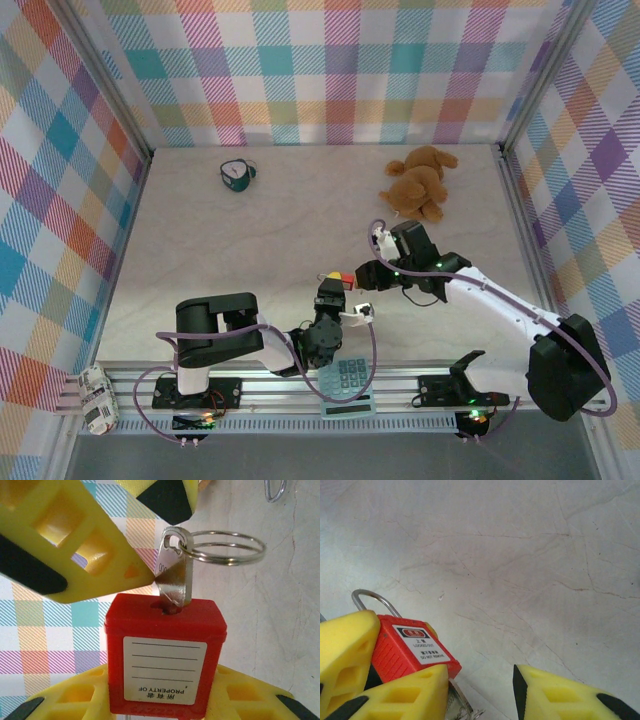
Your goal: Unlock with the key
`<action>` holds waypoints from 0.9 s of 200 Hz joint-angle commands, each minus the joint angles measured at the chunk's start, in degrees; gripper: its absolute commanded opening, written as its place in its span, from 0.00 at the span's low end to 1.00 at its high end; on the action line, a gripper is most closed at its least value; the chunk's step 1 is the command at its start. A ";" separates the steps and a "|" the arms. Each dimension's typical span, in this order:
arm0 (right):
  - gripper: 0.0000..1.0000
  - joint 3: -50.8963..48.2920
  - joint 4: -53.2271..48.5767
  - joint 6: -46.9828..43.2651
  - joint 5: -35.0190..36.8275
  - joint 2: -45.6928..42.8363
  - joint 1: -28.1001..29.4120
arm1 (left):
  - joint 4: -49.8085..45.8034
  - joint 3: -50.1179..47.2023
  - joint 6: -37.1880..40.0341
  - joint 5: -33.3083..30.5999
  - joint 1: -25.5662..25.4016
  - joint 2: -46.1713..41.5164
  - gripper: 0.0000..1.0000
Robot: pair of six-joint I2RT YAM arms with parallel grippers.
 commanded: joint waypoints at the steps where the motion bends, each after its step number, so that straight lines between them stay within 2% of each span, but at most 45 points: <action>1: 0.40 1.47 -1.20 0.92 0.81 0.42 0.05 | 3.96 -0.31 -0.44 -0.97 -0.55 -1.94 0.10; 81: 0.40 1.27 -2.66 1.57 -0.17 -0.04 0.05 | 4.24 0.67 1.62 -0.66 -0.60 -3.57 0.09; 125: 0.44 3.66 -3.83 2.17 0.82 -3.15 -0.10 | 4.35 1.15 1.68 -0.66 -0.61 -2.57 0.09; 140: 0.48 4.00 -4.43 3.08 1.16 -4.38 -1.00 | 4.31 1.07 1.40 -0.70 -0.61 -2.54 0.09; 153: 0.55 3.73 -4.22 5.15 -0.44 -5.23 -2.47 | 4.39 1.15 1.31 -0.84 -0.49 -2.58 0.09; 168: 0.65 1.91 -2.20 9.33 -5.42 -6.00 -5.49 | 4.47 1.39 0.98 -0.86 -0.32 -2.75 0.09; 180: 0.72 -1.10 2.67 15.22 -13.27 -6.15 -9.26 | 4.51 1.81 1.10 -0.88 -0.09 -2.66 0.09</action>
